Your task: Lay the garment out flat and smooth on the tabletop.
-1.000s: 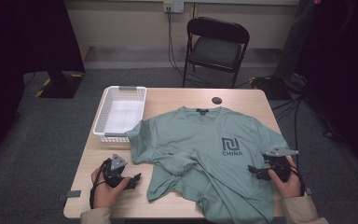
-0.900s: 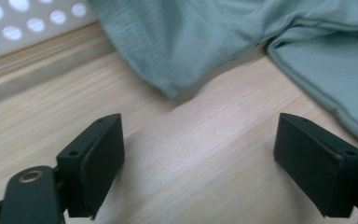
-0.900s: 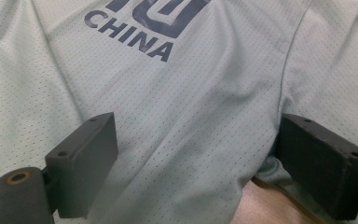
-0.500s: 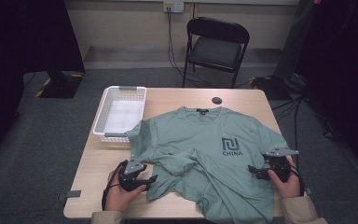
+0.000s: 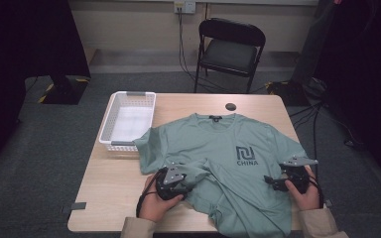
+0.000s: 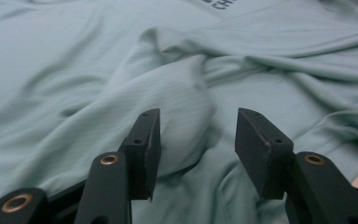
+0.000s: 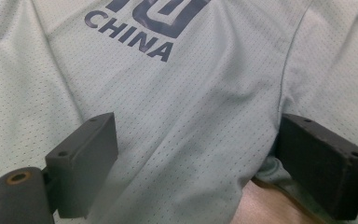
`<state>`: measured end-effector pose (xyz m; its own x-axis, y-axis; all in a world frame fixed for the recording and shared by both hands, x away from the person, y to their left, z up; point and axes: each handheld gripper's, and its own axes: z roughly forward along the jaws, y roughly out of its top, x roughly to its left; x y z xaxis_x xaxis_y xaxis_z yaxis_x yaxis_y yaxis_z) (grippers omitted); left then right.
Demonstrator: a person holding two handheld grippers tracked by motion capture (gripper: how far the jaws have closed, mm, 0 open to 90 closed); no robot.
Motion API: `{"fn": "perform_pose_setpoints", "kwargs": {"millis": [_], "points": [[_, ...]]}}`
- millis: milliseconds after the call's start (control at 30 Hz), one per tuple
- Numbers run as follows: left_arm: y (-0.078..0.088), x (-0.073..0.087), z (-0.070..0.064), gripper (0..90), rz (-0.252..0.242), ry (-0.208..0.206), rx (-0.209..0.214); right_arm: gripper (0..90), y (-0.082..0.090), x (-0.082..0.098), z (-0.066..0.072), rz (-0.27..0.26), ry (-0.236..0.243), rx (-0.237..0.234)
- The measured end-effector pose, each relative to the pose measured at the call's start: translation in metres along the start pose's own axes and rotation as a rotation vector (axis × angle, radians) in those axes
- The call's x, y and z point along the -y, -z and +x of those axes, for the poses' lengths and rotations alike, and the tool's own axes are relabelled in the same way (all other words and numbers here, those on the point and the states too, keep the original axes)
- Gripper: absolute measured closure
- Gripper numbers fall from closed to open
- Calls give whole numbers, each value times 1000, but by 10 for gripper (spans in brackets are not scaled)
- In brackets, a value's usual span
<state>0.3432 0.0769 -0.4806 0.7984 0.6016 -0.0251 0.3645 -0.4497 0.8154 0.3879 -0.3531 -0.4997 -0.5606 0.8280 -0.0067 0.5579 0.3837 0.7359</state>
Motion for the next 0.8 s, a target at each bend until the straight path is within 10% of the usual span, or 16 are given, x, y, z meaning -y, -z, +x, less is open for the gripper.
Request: {"fn": "perform_pose_setpoints", "kwargs": {"millis": [200, 300, 800], "points": [[-12, -6, -3, 598, 49, -8, -21, 119, 0, 0, 0, 0, -1, -1], [-16, -7, 3, 789, 83, -22, -42, 119, 0, 0, 0, 0, -1, -2], [6, -45, 80, 879, 58, 125, -40, 117, 0, 0, -1, -1, -3, -7]]}}
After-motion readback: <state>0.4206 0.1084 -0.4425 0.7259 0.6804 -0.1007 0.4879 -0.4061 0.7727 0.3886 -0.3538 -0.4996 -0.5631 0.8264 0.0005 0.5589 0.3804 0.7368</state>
